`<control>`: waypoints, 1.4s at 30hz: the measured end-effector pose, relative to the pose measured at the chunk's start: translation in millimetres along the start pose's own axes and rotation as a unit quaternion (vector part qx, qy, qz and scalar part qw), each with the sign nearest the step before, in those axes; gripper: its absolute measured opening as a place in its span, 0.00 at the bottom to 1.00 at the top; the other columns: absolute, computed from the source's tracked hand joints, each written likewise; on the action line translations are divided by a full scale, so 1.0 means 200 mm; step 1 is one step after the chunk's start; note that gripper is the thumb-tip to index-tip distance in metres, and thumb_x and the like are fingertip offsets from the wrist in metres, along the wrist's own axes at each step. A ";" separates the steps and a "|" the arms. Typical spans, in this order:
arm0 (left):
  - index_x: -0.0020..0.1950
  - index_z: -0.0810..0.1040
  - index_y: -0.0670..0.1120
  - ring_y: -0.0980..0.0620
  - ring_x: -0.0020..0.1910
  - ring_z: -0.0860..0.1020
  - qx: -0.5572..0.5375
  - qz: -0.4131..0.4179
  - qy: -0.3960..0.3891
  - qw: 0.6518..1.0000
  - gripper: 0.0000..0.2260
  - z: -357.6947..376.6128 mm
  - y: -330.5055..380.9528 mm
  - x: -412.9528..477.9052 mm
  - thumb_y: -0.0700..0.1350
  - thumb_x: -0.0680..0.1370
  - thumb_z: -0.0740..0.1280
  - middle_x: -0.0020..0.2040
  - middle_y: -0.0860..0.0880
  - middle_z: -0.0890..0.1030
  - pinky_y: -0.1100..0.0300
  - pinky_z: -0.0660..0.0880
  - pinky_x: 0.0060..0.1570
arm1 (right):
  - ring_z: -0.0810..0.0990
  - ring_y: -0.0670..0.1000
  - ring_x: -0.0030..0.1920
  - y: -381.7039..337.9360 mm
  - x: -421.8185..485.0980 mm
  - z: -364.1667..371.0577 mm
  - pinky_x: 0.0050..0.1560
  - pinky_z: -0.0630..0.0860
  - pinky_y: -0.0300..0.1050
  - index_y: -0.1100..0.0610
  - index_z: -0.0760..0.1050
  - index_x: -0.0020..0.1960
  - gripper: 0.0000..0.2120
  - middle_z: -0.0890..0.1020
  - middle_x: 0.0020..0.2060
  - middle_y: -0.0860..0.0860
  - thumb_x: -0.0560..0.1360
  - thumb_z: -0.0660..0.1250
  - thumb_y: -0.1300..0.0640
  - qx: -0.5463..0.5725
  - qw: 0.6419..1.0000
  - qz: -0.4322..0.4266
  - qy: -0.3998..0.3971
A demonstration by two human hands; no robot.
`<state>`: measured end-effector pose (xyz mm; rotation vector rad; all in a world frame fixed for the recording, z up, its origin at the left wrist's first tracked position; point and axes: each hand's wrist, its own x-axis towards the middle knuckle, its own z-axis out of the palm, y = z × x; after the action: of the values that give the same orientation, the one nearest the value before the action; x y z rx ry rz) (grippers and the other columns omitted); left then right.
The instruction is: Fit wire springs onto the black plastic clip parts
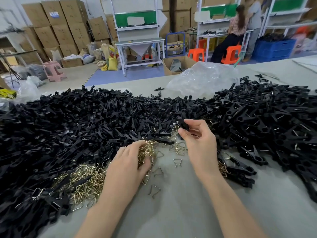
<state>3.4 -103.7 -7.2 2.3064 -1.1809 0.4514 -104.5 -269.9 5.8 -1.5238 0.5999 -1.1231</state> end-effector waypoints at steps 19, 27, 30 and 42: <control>0.72 0.73 0.48 0.56 0.63 0.68 -0.110 -0.001 0.044 0.993 0.23 -0.04 0.00 -0.03 0.55 0.85 0.48 0.64 0.55 0.71 0.57 0.69 0.65 | 0.79 0.35 0.53 0.02 -0.08 0.09 0.52 0.72 0.25 0.39 0.78 0.56 0.12 0.80 0.51 0.29 0.79 0.72 0.56 -0.081 0.988 -0.037 -0.125; 0.70 0.75 0.59 0.58 0.53 0.71 -0.211 -0.065 0.068 0.973 0.18 -0.05 -0.03 -0.01 0.58 0.84 0.53 0.48 0.61 0.67 0.73 0.66 0.50 | 0.80 0.37 0.54 0.01 -0.10 0.10 0.53 0.71 0.26 0.39 0.78 0.55 0.13 0.81 0.52 0.32 0.78 0.72 0.57 -0.058 0.987 -0.041 -0.147; 0.64 0.80 0.62 0.55 0.49 0.74 -0.239 -0.075 0.049 0.967 0.15 -0.04 -0.04 -0.01 0.58 0.80 0.60 0.46 0.60 0.71 0.71 0.67 0.46 | 0.81 0.37 0.52 0.00 -0.10 0.11 0.52 0.72 0.26 0.40 0.79 0.55 0.13 0.82 0.51 0.34 0.78 0.72 0.59 -0.039 0.986 -0.035 -0.155; 0.60 0.78 0.63 0.60 0.58 0.69 -0.245 -0.114 0.083 0.959 0.17 -0.06 -0.02 -0.01 0.60 0.85 0.50 0.49 0.62 0.72 0.77 0.61 0.55 | 0.81 0.37 0.51 -0.03 -0.12 0.11 0.51 0.72 0.25 0.42 0.79 0.55 0.13 0.81 0.51 0.32 0.78 0.72 0.59 -0.031 0.984 -0.031 -0.170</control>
<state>5.4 -93.4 -0.1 1.9007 -0.8198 0.2271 -95.7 -237.9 4.9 -1.7489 0.3578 -0.8675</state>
